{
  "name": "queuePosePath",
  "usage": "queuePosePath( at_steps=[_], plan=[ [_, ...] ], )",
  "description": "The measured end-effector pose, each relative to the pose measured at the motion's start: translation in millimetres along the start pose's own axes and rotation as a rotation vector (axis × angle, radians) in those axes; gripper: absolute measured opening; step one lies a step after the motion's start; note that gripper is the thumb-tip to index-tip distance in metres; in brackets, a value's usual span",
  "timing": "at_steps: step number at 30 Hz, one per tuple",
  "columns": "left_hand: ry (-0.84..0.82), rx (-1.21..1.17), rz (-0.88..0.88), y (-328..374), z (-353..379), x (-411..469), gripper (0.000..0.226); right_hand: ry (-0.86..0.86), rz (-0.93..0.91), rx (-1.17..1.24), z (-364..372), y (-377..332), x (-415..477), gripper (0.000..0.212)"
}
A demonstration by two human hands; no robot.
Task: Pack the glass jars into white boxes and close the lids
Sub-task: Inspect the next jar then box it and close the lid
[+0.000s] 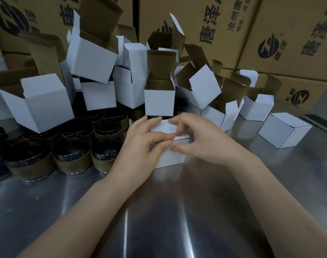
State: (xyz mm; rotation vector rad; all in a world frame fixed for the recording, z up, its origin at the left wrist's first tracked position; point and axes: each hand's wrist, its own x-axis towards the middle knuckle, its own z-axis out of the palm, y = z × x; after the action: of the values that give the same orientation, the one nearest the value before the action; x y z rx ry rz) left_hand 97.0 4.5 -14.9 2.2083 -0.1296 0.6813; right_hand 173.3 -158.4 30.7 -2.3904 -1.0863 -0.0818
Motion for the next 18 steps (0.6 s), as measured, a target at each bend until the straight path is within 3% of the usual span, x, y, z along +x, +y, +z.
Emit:
queuePosePath(
  at_steps=[6,9,18],
  plan=[
    [-0.141,-0.036,0.048,1,2,-9,0.043,0.006,0.051,-0.108,-11,0,-11,0.029],
    [-0.129,-0.060,0.066,2,6,-9,0.044,0.056,0.110,-0.215,-13,3,-28,0.029],
    [-0.091,-0.006,0.060,-2,8,-8,0.019,0.221,0.509,-0.360,-54,59,-73,0.027]
  ],
)
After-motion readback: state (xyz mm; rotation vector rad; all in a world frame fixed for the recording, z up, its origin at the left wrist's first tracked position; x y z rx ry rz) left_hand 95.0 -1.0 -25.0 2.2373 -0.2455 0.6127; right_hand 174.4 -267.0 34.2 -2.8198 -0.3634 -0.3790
